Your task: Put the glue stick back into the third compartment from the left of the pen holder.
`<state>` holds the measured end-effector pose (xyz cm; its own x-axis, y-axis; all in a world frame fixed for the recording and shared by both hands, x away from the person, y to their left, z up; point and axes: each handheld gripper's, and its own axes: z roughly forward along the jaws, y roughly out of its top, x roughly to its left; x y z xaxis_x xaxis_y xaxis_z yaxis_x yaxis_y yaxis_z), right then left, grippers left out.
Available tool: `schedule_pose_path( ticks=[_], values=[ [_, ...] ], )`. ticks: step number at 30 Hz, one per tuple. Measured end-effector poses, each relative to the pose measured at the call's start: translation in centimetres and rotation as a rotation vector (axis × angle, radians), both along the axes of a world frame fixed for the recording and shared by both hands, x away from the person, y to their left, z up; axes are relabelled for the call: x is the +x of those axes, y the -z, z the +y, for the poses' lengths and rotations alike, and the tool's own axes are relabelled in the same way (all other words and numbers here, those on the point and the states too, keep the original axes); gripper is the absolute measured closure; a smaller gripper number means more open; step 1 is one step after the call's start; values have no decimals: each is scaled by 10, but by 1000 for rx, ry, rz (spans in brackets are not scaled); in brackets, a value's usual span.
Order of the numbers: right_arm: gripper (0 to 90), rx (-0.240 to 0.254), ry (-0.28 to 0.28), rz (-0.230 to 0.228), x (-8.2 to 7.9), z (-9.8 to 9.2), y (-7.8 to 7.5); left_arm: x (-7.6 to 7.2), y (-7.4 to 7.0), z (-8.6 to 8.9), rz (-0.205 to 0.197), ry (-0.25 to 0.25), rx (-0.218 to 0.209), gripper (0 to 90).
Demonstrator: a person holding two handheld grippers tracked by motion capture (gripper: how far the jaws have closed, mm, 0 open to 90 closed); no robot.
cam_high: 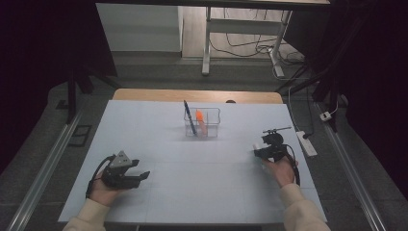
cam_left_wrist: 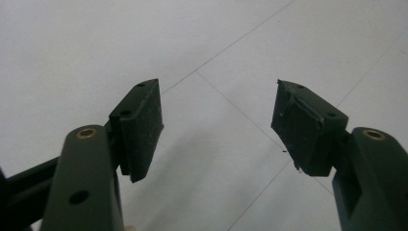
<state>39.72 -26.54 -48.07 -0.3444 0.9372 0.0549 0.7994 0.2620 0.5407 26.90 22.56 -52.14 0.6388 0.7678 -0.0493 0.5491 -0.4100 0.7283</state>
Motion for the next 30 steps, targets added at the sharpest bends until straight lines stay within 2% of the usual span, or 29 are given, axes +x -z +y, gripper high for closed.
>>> schedule_pose_path(
  ticks=[6,12,18,30],
  values=[
    [645,52,-18,-54,-3,-1,-16,0,0,0,1,-2,1,351],
    [644,102,-39,-102,-5,-2,-25,0,0,0,-2,-4,1,351],
    [644,156,-58,-152,-7,-2,-30,0,0,0,-2,-5,2,351],
    [643,247,-82,-283,-9,-1,-36,-1,-1,2,-6,-11,-1,351]
  ],
)
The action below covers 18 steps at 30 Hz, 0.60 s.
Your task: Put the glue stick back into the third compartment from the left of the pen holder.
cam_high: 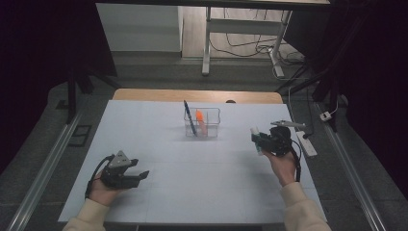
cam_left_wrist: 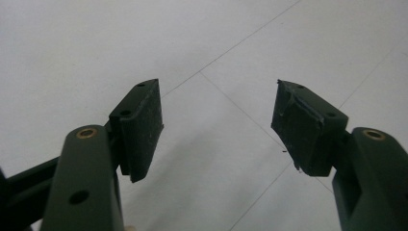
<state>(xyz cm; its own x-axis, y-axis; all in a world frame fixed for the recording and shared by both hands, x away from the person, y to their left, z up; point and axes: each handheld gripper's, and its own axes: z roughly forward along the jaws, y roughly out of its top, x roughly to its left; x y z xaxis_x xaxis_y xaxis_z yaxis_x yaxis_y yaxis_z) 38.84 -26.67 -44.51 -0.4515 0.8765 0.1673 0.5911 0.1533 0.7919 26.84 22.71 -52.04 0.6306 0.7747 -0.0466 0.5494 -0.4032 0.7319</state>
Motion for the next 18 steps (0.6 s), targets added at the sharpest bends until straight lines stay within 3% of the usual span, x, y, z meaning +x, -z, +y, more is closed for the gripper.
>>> schedule_pose_path(
  ticks=[5,18],
  values=[
    [643,59,-20,-42,1,1,-2,0,0,0,-2,-1,2,351],
    [643,87,-73,-107,3,11,-6,-1,-1,1,-5,-5,1,351]
  ],
)
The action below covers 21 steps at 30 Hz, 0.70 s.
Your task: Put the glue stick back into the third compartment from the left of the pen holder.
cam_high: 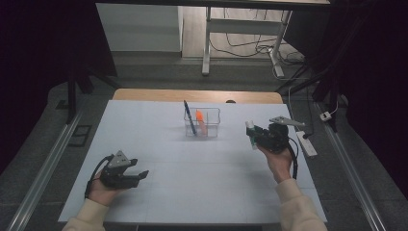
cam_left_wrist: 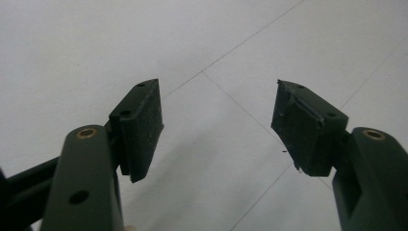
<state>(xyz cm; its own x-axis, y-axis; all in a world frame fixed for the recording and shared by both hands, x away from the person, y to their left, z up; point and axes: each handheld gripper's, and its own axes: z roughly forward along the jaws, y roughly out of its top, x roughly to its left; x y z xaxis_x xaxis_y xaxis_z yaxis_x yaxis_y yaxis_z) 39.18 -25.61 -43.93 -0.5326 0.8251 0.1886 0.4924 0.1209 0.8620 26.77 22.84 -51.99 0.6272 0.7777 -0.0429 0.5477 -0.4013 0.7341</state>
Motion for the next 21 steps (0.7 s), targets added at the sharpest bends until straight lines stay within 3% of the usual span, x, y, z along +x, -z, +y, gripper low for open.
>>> schedule_pose_path(
  ticks=[21],
  values=[
    [642,43,-52,-60,8,12,-5,0,1,1,3,-3,4,351]
  ],
)
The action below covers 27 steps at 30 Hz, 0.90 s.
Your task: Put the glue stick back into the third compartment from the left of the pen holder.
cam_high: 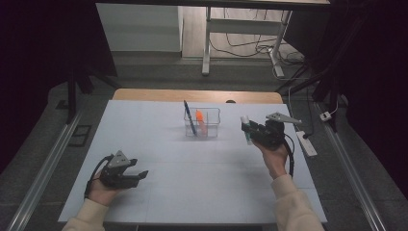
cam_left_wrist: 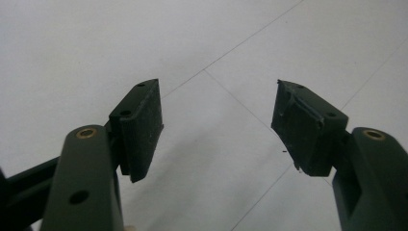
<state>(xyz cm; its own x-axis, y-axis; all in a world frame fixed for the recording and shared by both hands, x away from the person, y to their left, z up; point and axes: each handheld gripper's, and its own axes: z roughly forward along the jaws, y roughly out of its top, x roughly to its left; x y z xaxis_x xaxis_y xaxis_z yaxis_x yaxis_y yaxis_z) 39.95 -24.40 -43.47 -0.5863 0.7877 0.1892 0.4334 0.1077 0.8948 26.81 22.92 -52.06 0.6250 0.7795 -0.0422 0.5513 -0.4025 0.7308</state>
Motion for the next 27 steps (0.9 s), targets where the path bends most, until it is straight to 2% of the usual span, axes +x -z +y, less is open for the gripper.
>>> schedule_pose_path(
  ticks=[12,27],
  values=[
    [641,9,-26,-27,12,16,-2,0,0,1,1,-1,-1,351],
    [641,11,-44,-42,20,25,1,0,1,1,3,-5,2,351]
  ],
)
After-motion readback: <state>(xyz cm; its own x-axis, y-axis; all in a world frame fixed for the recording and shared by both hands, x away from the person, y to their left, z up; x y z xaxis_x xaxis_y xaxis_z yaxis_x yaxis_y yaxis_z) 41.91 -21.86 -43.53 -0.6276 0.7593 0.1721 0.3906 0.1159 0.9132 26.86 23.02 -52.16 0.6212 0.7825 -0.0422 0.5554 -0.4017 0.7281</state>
